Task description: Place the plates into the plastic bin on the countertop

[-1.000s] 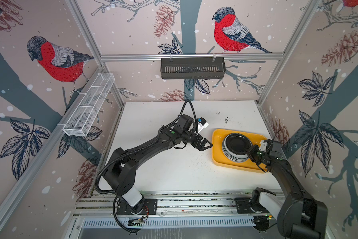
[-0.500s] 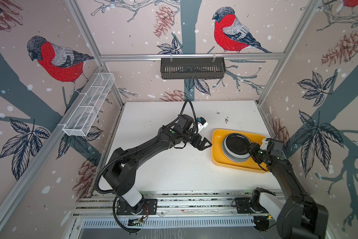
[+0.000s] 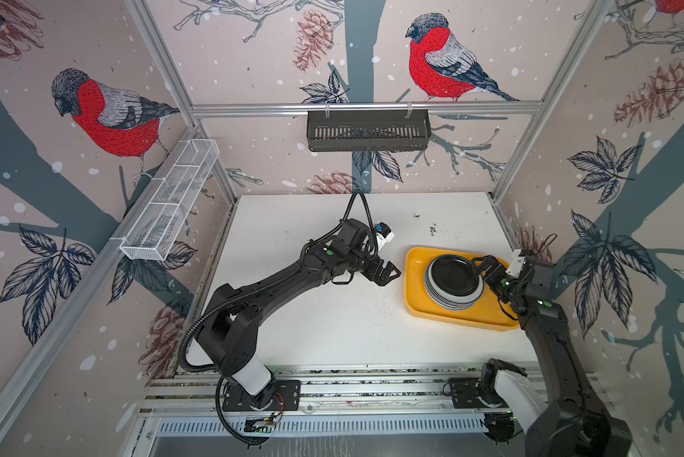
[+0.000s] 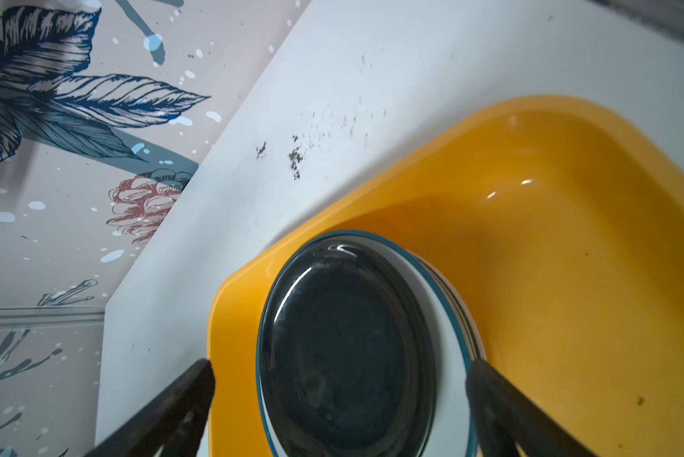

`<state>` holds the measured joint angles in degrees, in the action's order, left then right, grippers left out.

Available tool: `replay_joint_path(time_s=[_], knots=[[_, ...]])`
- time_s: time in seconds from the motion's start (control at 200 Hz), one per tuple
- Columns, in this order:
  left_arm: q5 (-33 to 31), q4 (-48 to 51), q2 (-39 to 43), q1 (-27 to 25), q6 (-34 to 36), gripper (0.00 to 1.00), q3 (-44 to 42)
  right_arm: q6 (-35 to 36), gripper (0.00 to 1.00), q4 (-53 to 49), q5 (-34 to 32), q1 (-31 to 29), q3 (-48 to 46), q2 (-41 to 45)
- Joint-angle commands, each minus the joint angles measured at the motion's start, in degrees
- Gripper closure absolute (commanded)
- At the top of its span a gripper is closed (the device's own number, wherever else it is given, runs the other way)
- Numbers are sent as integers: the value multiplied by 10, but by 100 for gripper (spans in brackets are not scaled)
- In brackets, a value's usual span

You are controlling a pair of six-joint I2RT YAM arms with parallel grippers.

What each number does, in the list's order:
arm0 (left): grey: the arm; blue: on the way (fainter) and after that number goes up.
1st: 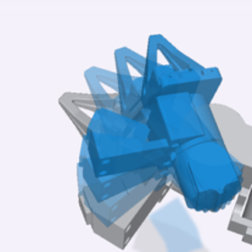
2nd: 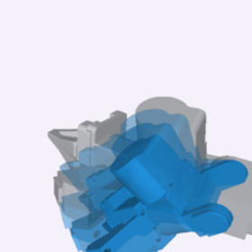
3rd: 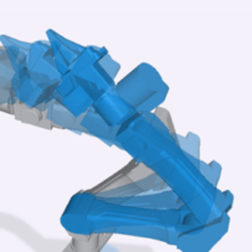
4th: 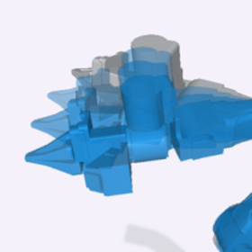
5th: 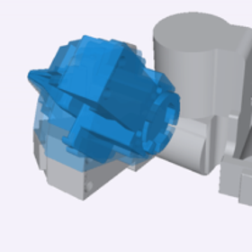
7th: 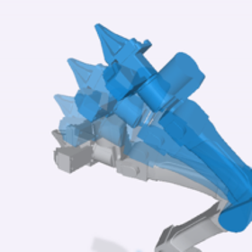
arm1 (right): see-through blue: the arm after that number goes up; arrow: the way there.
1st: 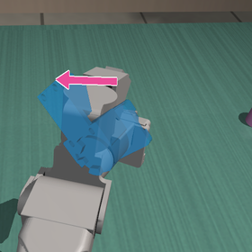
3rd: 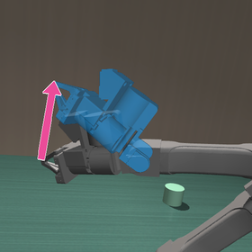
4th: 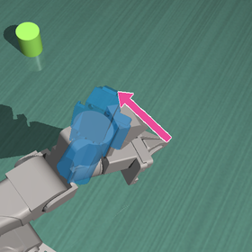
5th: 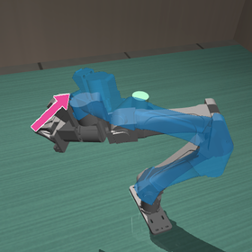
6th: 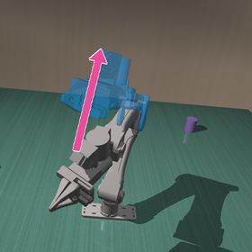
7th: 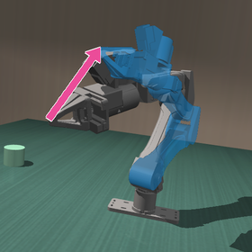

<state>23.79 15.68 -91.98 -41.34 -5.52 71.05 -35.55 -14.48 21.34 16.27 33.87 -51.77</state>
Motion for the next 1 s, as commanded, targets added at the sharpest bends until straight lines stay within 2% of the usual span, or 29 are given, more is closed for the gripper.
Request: replay_joint_path(time_s=[0.0, 0.2, 0.33, 0.46, 0.615, 0.75, 0.836, 0.996], knots=[[-57, -1, 16, 9, 18, 3, -4, 35, 0, 35, -48, -3, 19, 2], [-117, -12, 51, 73, 13, 3, -10, 87, 0, 92, -184, -44, 39, -4], [-205, -39, 102, 122, 3, 3, -33, 144, 0, 138, -294, -99, 34, -14], [-300, -94, 177, 172, 28, 3, -81, 178, 1, 210, -399, -153, -1, -11], [-377, -123, 252, 216, 48, 3, -105, 179, 0, 333, -432, -171, -55, 2], [-411, -159, 289, 222, 72, 3, -135, 200, 1, 422, -479, -184, -82, -16], [-446, -199, 301, 223, 71, 3, -185, 221, 1, 449, -479, -185, -85, -45], [-483, -390, 324, 228, 64, 3, -339, 249, 1, 490, -467, -187, -108, -89]])
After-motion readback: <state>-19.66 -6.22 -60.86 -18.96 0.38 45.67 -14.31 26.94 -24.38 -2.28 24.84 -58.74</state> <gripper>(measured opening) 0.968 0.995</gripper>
